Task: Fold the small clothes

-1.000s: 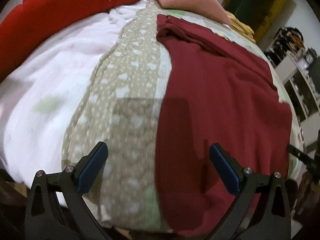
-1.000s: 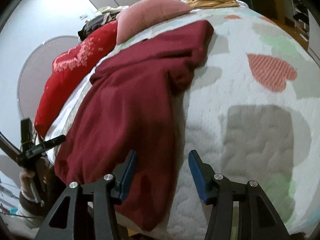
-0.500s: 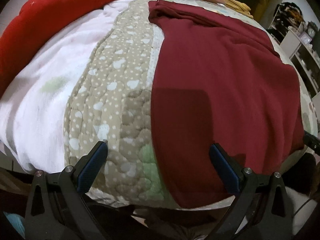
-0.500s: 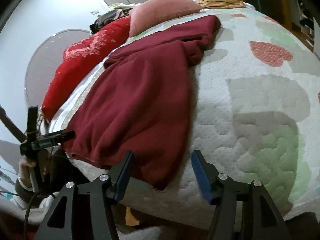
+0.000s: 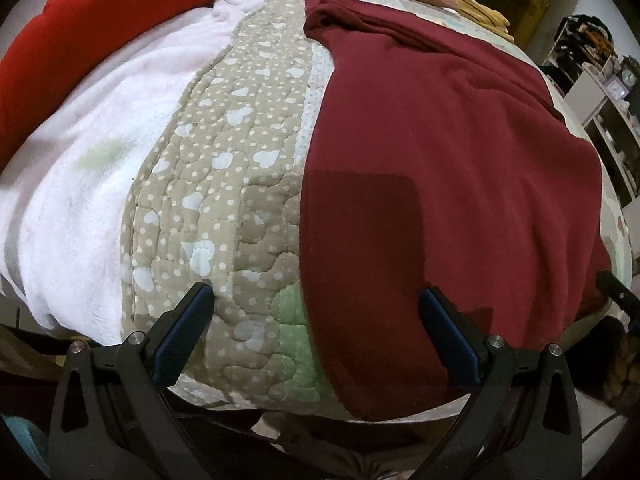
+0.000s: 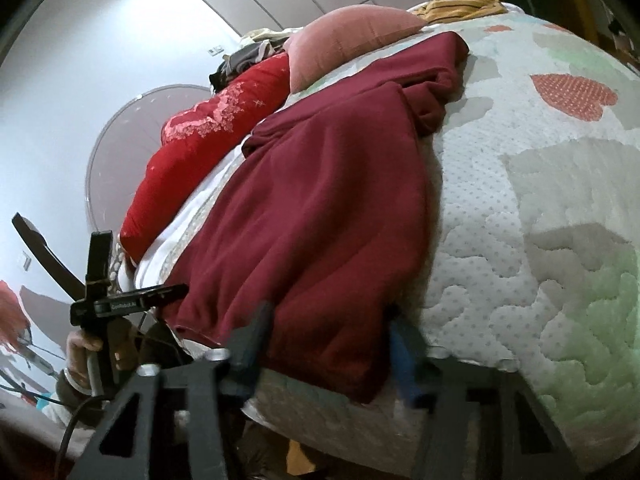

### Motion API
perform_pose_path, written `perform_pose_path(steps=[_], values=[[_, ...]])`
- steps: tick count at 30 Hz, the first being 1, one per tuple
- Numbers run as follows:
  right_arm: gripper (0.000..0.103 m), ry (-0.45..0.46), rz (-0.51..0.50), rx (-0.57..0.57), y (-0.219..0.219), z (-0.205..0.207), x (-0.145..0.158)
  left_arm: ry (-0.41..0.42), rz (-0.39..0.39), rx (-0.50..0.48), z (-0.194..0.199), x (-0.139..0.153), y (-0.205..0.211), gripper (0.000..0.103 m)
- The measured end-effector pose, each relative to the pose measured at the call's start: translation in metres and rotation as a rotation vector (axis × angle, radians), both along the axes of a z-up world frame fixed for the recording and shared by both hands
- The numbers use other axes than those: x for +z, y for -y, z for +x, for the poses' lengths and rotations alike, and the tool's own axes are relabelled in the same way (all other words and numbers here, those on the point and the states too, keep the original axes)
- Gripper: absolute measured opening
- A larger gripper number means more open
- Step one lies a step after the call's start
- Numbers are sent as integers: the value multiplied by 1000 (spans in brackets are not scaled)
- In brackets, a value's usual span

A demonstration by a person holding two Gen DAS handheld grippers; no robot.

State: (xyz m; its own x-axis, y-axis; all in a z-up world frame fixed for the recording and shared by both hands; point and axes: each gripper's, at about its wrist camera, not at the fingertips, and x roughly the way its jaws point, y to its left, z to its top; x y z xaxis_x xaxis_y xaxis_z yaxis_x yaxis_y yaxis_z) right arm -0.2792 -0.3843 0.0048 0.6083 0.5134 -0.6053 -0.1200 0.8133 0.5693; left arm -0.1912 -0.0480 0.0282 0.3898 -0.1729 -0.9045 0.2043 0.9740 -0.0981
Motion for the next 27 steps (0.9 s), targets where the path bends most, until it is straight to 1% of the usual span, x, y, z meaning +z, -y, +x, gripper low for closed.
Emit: perform_pose_path(steps=[1, 2, 3, 4, 5, 6, 7, 8, 9, 11, 13, 14, 15, 17, 19, 22, 24, 26, 27], values=[[16, -7, 32, 14, 0, 1, -2, 7, 5, 1, -1, 0, 1, 99], [15, -14, 52, 24, -2, 2, -4, 17, 12, -2, -4, 2, 3, 92], [14, -14, 49, 33, -6, 1, -4, 25, 16, -5, -7, 4, 4, 88], [14, -10, 42, 40, -9, 0, -3, 32, 19, -9, -9, 7, 3, 77], [13, -2, 39, 53, -12, -2, 0, 38, 13, -15, -12, 10, 3, 61], [13, 12, 52, 69, -15, -6, 6, 40, 2, -21, -15, 13, 1, 51], [13, 26, 60, 79, -15, -10, 13, 39, -6, -24, -17, 16, 0, 38], [12, 35, 63, 88, -16, -13, 18, 28, -43, -39, -19, 18, -3, 17], [12, 49, 65, 103, -18, -18, 26, 3, -91, -55, -21, 19, -6, 13], [11, 85, 43, 132, -20, -32, 44, -8, -104, -70, -23, 19, -8, 13], [11, 100, -3, 134, -21, -44, 52, -12, -127, -69, -24, 15, -11, 13], [11, 91, -19, 134, -21, -45, 51, -18, -145, -61, -23, 14, -13, 14], [11, 61, -31, 129, -19, -45, 44, -30, -166, -49, -21, 14, -15, 14], [11, 1, -22, 111, -15, -41, 27, -45, -181, -32, -20, 15, -14, 15], [11, -38, -32, 121, -16, -40, 15, -50, -185, -25, -20, 15, -14, 15], [11, -58, -41, 127, -15, -37, 10, -52, -188, -16, -18, 14, -15, 17], [17, -71, -34, 126, -13, -36, 7, -55, -186, 0, -19, 15, -14, 17], [35, -70, -25, 112, -11, -35, 7, -51, -173, 4, -18, 16, -11, 20], [38, -75, -20, 107, -10, -34, 6, -46, -163, 3, -19, 16, -10, 21]])
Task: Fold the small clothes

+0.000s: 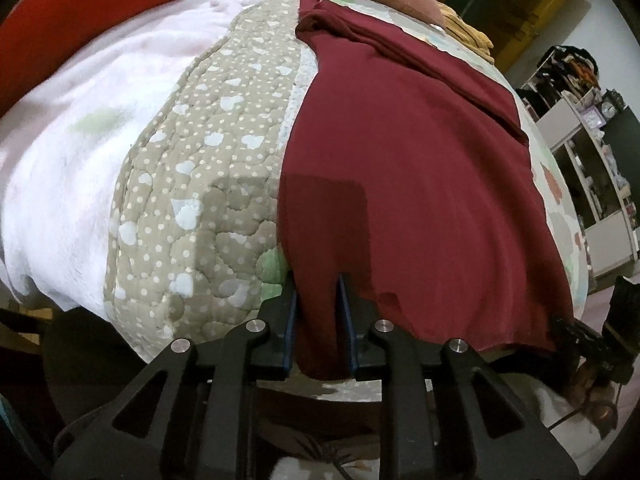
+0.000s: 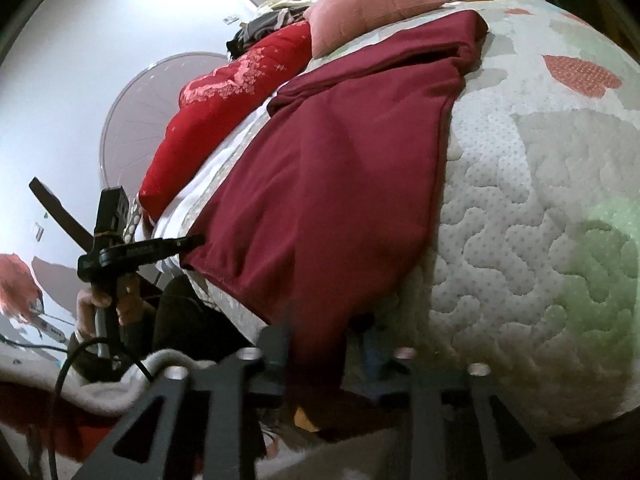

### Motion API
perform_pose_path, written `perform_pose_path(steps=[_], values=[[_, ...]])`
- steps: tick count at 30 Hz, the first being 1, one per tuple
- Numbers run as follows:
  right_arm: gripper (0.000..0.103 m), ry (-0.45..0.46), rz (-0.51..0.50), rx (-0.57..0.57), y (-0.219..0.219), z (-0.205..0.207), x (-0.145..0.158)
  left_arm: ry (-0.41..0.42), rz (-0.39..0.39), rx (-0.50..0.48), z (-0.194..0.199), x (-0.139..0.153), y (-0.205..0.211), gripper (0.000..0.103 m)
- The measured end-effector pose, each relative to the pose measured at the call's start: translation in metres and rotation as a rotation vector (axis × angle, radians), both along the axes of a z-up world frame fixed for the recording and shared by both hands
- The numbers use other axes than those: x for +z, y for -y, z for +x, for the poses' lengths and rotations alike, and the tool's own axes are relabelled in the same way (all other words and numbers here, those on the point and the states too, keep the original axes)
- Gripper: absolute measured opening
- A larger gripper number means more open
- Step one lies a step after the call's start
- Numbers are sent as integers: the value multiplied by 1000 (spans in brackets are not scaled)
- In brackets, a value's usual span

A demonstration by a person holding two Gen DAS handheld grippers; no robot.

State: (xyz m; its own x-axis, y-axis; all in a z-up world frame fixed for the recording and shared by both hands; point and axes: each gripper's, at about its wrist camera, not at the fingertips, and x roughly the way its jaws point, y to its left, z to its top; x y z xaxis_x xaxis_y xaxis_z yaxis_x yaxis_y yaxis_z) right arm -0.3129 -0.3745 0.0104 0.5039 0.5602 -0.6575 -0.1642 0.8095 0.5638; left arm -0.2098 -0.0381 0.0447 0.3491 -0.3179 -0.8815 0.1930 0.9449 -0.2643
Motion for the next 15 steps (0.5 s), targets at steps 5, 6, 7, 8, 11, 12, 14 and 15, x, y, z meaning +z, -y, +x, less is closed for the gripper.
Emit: perform_pose_path(steps=[5, 6, 7, 8, 11, 12, 14, 15], values=[[39, -33, 59, -21, 1, 6, -13, 11, 15, -13, 3, -1, 9, 45], [39, -36, 68, -21, 0, 7, -15, 16, 20, -18, 3, -1, 11, 47], [39, -37, 76, -19, -1, 7, -16, 22, 33, -22, 3, -1, 14, 47], [39, -36, 81, -15, -3, 7, -16, 28, 51, -23, 4, 0, 16, 47], [39, -37, 76, -4, -5, 7, -15, 46, 103, -28, 2, 3, 19, 47], [39, -38, 74, -3, -7, 8, -15, 58, 118, -25, 2, 5, 20, 47], [39, -41, 75, -2, -6, 8, -15, 92, 167, -10, 1, 9, 19, 47], [39, -43, 75, -2, -6, 8, -15, 109, 192, -1, 1, 10, 18, 47]])
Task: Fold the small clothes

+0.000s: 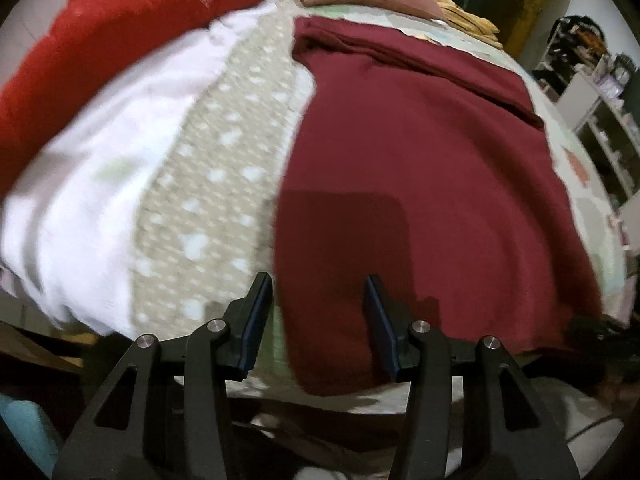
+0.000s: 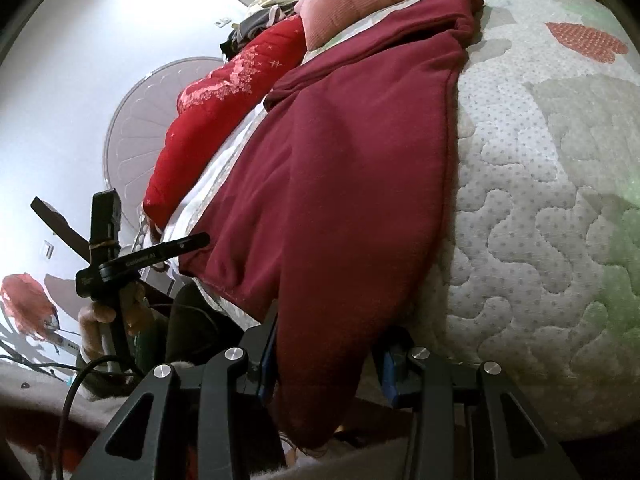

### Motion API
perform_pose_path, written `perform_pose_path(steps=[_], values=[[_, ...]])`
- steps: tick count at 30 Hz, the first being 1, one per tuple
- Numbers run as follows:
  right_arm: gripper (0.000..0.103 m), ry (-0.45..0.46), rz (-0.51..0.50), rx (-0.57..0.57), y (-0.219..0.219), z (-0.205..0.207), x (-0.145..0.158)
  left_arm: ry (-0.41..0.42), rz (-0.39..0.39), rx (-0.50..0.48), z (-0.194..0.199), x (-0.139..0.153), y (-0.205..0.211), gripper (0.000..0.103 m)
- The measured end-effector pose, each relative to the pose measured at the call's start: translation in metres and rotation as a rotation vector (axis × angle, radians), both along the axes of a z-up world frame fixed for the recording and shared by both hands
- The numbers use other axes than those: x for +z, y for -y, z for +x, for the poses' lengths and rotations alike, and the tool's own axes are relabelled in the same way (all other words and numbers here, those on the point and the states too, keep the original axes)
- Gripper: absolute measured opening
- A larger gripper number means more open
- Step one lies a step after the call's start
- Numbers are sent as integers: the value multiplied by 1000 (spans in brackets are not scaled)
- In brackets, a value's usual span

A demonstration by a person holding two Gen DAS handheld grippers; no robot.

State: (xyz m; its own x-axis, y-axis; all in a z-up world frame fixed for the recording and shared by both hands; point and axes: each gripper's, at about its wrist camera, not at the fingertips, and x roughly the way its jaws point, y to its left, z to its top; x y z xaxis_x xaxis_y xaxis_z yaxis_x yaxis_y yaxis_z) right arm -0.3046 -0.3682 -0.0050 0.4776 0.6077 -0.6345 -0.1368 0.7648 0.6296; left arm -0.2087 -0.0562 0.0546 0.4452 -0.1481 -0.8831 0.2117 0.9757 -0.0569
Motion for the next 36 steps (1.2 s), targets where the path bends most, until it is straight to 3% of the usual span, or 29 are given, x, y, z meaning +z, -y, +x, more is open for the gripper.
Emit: perform_pose_path(steps=[4, 7, 17, 22, 24, 28, 29, 30, 31, 36], values=[[39, 1, 7, -11, -1, 1, 1, -19, 6, 22, 6, -6, -7, 47], [39, 9, 11, -12, 0, 2, 3, -22, -1, 26, 8, -9, -8, 58], [39, 2, 12, -5, 1, 6, 4, -30, -6, 2, 11, -17, 4, 79], [39, -2, 21, -5, 2, 7, 4, -27, -41, -24, 13, -19, 5, 80], [39, 3, 20, -4, 1, 7, 4, -20, -56, -24, 13, -18, 2, 69], [38, 30, -8, 8, -4, 7, 8, -5, -71, -16, 12, -15, -6, 30], [32, 37, -21, 16, -6, 6, 9, -12, -94, -22, 12, -15, -7, 22], [28, 56, -44, 33, -10, 7, 13, -15, -106, -25, 11, -14, -8, 20], [22, 74, -50, 35, -12, 7, 16, -12, -110, -33, 11, -13, -7, 8], [13, 129, -45, 42, -15, 6, 32, -24, -174, -51, 12, -5, -11, 7]])
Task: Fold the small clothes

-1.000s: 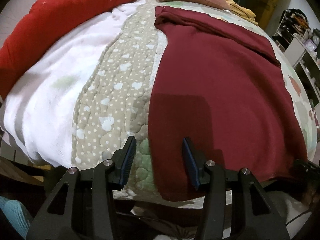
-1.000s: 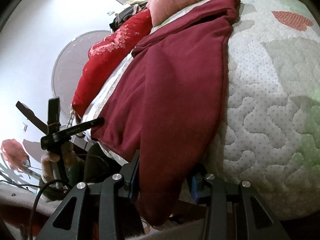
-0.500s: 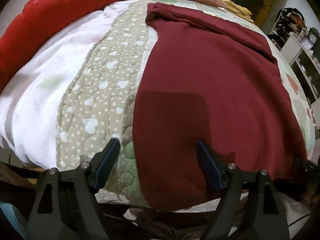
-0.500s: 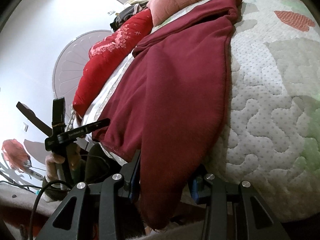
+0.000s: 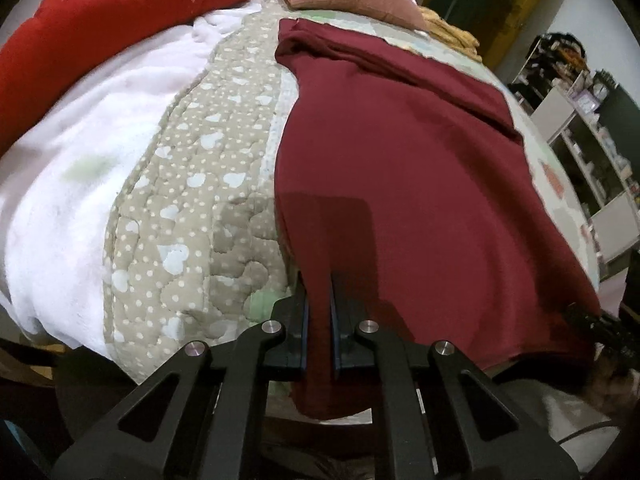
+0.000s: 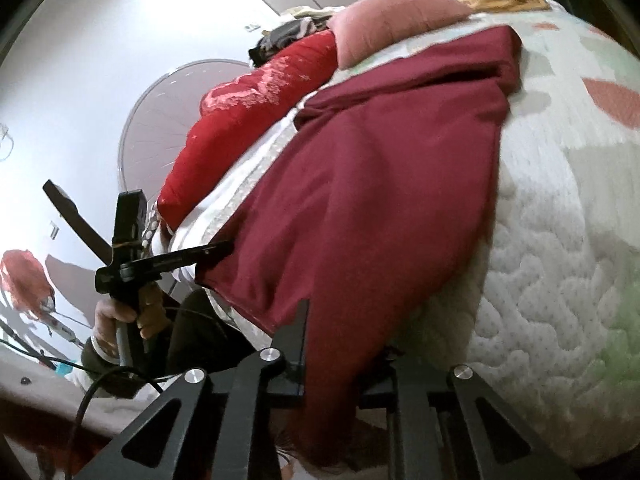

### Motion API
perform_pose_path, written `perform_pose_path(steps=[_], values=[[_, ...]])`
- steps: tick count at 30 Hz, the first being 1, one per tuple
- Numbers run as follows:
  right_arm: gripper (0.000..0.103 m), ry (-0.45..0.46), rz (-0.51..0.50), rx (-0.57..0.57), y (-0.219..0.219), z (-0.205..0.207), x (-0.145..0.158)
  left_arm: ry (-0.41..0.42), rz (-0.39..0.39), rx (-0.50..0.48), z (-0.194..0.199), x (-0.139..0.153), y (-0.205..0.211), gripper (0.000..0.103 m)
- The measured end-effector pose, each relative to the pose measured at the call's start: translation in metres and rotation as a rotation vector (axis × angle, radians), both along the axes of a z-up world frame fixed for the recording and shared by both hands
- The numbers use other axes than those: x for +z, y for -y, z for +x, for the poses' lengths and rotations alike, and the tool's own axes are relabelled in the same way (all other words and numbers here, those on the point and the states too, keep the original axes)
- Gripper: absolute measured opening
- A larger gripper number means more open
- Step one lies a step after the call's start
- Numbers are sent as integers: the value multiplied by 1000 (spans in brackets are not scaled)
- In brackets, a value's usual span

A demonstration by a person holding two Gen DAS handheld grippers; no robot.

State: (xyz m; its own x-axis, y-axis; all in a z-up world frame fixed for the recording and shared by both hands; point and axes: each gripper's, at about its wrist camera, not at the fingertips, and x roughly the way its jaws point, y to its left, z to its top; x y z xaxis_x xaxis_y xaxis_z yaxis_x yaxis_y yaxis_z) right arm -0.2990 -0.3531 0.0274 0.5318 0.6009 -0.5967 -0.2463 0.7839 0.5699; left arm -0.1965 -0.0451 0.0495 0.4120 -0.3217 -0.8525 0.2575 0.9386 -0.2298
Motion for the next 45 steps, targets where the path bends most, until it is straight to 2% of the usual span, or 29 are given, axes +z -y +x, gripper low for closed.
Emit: perform_pose_path(steps=[3, 8, 12, 15, 20, 25, 39, 45], values=[[12, 15, 42, 19, -1, -2, 11, 15, -35, 18, -1, 12, -13, 7], [11, 51, 129, 66, 0, -7, 26, 47, -30, 69, -6, 21, -34, 7], [11, -31, 123, 75, -5, 0, 2, -6, -7, 78, 0, 0, -34, 6], [11, -54, 101, 90, -7, 1, -2, -2, -15, 74, 2, 2, -34, 6], [11, -25, 107, 100, -1, 2, 9, 5, 13, 65, 5, 5, -33, 6], [11, -41, 108, 102, -3, 4, 2, 17, 39, 75, 4, 2, -29, 6], [11, -20, 125, 104, -3, 11, 19, 12, 38, 80, 10, 3, -29, 6], [11, 51, 112, 99, 4, 26, 38, 59, 27, 75, 28, 20, -22, 6]])
